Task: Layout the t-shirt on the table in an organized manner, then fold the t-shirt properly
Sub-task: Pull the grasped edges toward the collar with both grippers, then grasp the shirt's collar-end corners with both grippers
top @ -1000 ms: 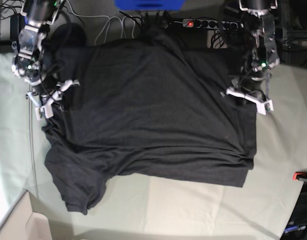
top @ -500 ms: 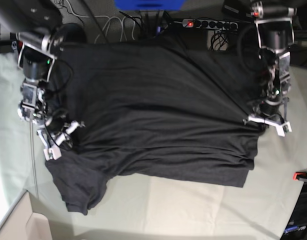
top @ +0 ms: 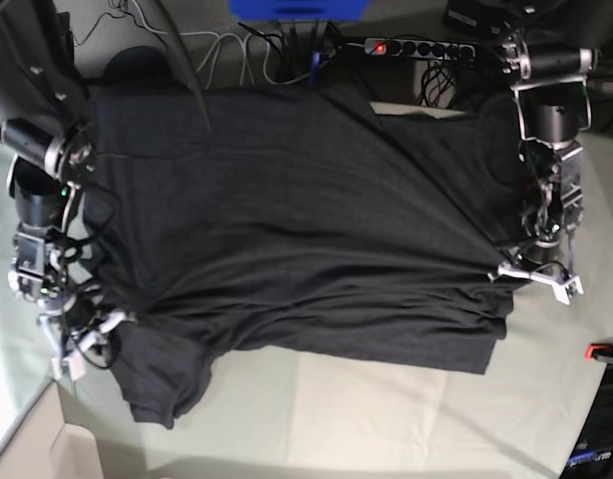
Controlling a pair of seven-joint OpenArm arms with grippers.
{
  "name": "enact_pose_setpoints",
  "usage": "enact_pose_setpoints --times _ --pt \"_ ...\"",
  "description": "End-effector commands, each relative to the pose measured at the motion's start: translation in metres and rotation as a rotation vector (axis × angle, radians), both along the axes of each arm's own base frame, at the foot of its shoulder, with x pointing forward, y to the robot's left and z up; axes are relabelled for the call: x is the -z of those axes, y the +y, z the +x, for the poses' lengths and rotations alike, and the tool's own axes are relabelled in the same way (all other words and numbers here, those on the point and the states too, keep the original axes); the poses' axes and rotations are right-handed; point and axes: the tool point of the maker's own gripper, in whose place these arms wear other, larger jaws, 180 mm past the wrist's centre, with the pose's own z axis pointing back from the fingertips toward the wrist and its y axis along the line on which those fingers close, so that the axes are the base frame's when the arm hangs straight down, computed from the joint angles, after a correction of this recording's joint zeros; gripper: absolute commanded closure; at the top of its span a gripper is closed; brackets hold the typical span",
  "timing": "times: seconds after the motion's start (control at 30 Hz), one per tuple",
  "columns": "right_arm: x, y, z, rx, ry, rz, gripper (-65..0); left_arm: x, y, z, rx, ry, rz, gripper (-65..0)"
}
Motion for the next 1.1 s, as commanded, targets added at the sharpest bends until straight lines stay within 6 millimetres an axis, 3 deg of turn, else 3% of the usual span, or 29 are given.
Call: enact_pose_setpoints --times 0.0,0.1,0.33,0.57,0.73,0.87,1.0,1.07 --pt "-0.016 -0.017 0.001 0.013 -0.042 -0.037 -14.4 -0.031 0.011 0.019 -0.004 -0.096 0.042 0.0" --pt "-0.025 -0.031 -0.022 0.013 -0.069 -0.141 -17.3 -0.038 0.005 0.012 0.020 -0.097 0.042 -0.1" --pt "-0.047 -0.024 -0.088 0.087 -0.126 -0.138 -19.3 -0.071 -0.016 0.001 0.110 -0.096 0.048 -0.1" --pt "-0.029 -0.006 -0.174 0.107 0.032 -0.132 -24.2 -0.092 -0.042 -0.051 0.209 -0.082 0.090 -0.3" --pt "-0.029 0.011 -0.218 0.095 0.071 -0.152 -31.9 -0.084 -0.058 -0.104 0.242 -0.037 0.090 -10.5" --pt "-0.029 0.016 -0.239 0.088 0.097 -0.167 -32.9 -0.077 -0.039 -0.148 0.101 -0.007 0.060 -17.4" --pt "-0.024 0.016 -0.250 0.083 0.125 -0.169 -32.9 -0.071 -0.001 -0.182 -0.067 0.026 0.056 -22.5" --pt "-0.021 0.016 -0.253 0.084 0.131 -0.166 -32.9 -0.056 0.004 -0.195 -0.088 0.074 0.043 -26.7"
